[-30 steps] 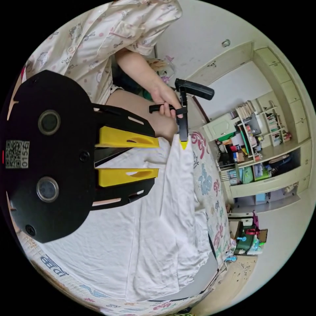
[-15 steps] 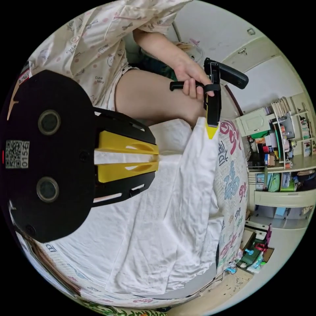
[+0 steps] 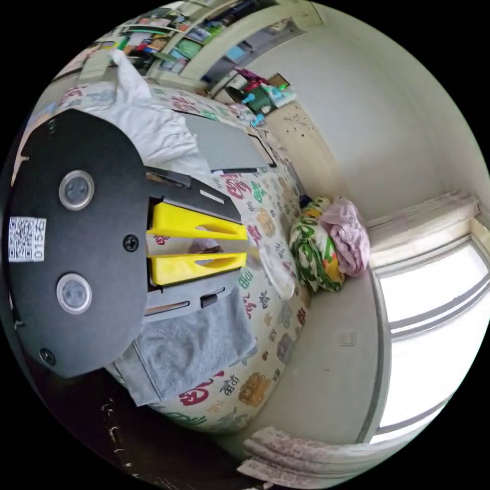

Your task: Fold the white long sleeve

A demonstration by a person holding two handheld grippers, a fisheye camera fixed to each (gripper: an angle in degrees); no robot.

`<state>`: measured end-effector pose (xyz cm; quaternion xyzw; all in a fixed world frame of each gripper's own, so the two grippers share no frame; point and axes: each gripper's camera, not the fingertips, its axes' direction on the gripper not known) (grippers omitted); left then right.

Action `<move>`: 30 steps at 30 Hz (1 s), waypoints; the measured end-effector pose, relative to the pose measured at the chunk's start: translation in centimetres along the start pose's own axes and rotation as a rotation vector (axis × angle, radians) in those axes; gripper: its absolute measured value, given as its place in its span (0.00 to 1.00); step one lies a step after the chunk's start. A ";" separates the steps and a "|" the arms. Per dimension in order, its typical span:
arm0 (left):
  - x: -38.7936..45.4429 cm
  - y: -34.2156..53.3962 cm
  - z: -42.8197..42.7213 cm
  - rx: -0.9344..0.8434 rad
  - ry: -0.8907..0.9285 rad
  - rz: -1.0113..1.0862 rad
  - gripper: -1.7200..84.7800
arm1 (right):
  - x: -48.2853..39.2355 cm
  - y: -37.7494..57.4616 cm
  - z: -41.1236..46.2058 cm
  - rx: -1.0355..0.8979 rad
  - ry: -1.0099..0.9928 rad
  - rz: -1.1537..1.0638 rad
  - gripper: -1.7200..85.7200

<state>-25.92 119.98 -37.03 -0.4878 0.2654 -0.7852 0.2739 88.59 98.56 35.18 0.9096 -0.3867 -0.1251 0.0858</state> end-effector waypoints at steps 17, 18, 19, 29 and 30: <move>14.9 29.7 4.8 -0.699 0.389 0.161 0.17 | 3.7 21.1 0.2 -0.813 -0.503 -0.384 0.18; 15.5 30.1 5.3 -0.711 0.423 0.161 0.17 | 4.0 21.5 0.3 -0.826 -0.498 -0.391 0.18; 16.0 30.3 5.7 -0.725 0.448 0.162 0.16 | 4.5 21.6 0.1 -0.799 -0.492 -0.385 0.17; 17.2 29.8 6.4 -0.743 0.482 0.105 0.03 | 8.5 22.4 0.9 -0.802 -0.539 -0.303 0.09; 17.5 29.7 6.1 -0.735 0.486 0.110 0.02 | 8.9 22.5 0.9 -0.784 -0.524 -0.309 0.07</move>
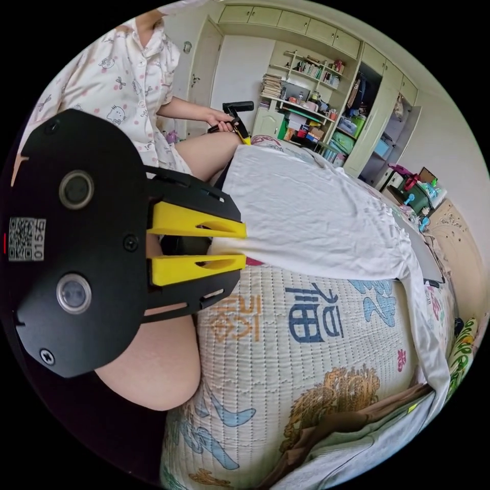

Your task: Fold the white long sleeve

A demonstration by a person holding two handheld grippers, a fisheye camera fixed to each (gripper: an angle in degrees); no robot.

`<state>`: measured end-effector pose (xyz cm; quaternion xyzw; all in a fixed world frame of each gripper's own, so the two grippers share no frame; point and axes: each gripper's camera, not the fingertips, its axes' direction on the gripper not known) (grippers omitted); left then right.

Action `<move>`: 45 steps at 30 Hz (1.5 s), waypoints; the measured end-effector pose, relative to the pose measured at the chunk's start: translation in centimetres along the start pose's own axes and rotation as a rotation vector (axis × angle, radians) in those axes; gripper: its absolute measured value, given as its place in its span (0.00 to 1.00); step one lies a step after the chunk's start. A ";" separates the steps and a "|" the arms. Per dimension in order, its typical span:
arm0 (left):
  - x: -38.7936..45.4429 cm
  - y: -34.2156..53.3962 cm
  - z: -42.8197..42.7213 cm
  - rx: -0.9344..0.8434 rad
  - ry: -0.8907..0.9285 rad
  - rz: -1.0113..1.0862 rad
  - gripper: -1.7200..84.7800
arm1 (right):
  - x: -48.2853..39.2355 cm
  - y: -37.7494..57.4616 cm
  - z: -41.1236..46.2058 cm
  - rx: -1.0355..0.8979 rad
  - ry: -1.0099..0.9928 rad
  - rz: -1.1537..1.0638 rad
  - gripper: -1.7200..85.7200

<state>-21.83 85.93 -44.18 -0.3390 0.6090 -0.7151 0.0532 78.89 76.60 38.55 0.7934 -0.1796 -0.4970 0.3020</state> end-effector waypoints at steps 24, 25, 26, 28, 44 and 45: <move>10.2 3.8 -6.1 0.068 -0.392 0.034 0.01 | 8.6 2.2 15.9 -0.078 0.461 -0.051 0.03; 11.0 4.6 -7.7 0.129 -0.358 0.048 0.01 | 8.5 2.2 16.8 -0.054 0.565 -0.040 0.03; 11.4 5.0 -8.4 0.163 -0.332 0.050 0.01 | 8.3 2.2 17.4 -0.036 0.622 -0.035 0.02; 12.7 6.1 -10.4 0.316 -0.215 0.014 0.01 | 7.1 1.2 20.0 0.059 0.807 -0.035 0.02; 20.5 6.6 3.1 0.574 0.208 -0.353 0.01 | 2.0 -10.8 57.1 -0.082 1.136 -0.192 0.01; 20.6 6.7 2.9 0.576 0.209 -0.349 0.01 | 2.5 -11.1 59.1 -0.097 1.196 -0.187 0.01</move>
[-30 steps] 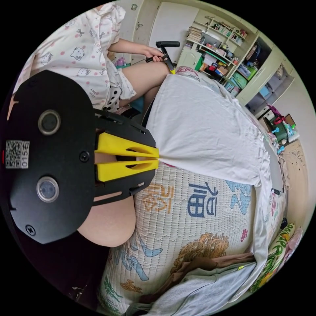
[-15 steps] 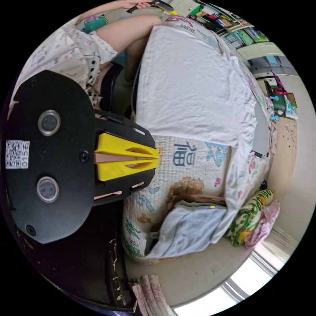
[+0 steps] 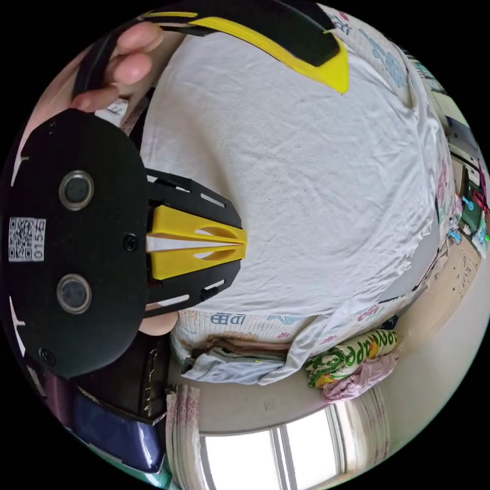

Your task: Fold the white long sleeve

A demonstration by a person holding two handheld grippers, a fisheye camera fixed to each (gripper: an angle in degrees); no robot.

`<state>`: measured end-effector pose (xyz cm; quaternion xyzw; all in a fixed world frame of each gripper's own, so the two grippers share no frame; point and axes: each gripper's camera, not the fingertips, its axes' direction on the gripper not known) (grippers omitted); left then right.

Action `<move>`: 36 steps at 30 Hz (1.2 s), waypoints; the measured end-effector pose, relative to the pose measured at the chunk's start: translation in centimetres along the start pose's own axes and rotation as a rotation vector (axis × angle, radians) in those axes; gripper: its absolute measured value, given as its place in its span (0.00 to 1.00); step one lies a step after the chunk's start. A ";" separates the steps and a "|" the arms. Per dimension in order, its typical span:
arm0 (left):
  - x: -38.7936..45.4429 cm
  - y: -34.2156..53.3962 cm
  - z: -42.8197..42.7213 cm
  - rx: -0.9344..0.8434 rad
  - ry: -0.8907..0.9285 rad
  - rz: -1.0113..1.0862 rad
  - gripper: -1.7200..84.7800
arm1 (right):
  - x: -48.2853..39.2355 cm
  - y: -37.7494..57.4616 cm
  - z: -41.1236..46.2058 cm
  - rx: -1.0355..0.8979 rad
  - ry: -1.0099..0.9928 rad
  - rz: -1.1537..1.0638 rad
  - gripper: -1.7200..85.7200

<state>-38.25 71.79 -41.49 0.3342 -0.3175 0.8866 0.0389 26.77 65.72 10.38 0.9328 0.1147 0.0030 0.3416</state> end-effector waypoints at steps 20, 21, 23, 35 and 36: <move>-4.2 -1.7 -2.3 0.025 -0.031 -0.140 0.01 | -13.3 -5.3 16.0 -0.076 0.357 0.078 0.01; -4.3 -1.7 -2.3 0.024 -0.031 -0.151 0.01 | -13.6 -5.6 16.6 -0.082 0.365 0.058 0.01; -4.4 -1.8 -2.3 0.025 -0.023 -0.167 0.01 | -14.0 -6.0 17.3 -0.091 0.371 0.040 0.01; -4.5 -2.7 -2.9 0.028 -0.011 -0.201 0.01 | -15.3 -6.9 18.5 -0.088 0.416 0.013 0.01; -4.3 -2.8 -3.0 0.030 -0.010 -0.202 0.01 | -15.2 -6.9 18.2 -0.087 0.415 0.012 0.01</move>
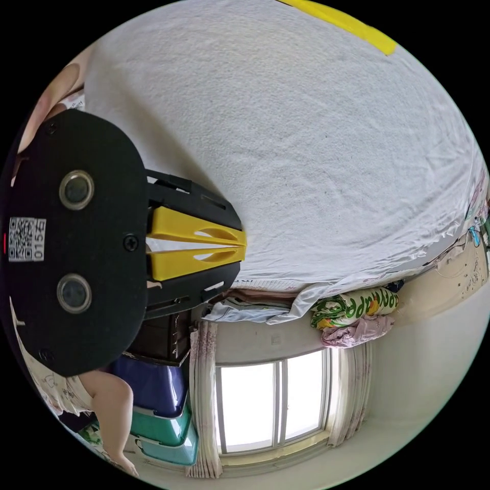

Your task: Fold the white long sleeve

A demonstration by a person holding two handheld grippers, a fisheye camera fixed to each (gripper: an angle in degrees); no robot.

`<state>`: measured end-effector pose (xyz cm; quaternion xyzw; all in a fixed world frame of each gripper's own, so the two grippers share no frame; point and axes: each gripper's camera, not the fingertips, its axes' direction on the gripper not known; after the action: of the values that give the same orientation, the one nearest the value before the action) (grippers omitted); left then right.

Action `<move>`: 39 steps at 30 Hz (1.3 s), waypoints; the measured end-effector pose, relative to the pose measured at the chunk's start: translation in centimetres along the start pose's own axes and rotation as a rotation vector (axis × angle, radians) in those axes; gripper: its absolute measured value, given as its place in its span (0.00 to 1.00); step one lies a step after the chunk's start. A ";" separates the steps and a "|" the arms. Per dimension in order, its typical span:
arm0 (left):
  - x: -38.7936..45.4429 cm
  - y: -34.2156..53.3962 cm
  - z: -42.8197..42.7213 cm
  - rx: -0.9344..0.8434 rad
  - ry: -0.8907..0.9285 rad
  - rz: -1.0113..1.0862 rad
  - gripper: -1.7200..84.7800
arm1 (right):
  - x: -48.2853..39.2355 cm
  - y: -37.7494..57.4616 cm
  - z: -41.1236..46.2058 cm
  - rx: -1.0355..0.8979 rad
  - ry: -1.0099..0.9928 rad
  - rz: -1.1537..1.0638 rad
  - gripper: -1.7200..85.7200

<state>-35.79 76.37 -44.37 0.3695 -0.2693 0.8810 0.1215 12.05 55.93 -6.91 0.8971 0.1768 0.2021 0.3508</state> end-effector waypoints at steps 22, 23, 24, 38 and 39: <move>5.9 -0.7 0.0 0.032 0.018 0.022 0.01 | 12.3 2.3 -9.7 0.020 -0.050 -0.048 0.01; 6.2 -0.7 0.1 0.035 0.016 0.024 0.01 | 12.9 2.4 -10.1 0.018 -0.052 -0.053 0.01; 6.8 -0.8 0.2 0.033 0.017 0.029 0.01 | 14.1 2.6 -11.0 0.014 -0.059 -0.065 0.01; 21.2 3.8 3.0 -0.028 0.146 0.341 0.01 | 36.9 8.1 -19.8 0.173 -0.501 0.040 0.01; 23.3 5.0 3.6 -0.043 0.156 0.398 0.01 | 39.7 9.1 -20.1 0.205 -0.592 0.082 0.01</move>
<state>-52.00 70.51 -27.47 0.2371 -0.3455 0.9076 -0.0265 37.85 79.07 22.44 0.9541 0.0502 -0.0728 0.2861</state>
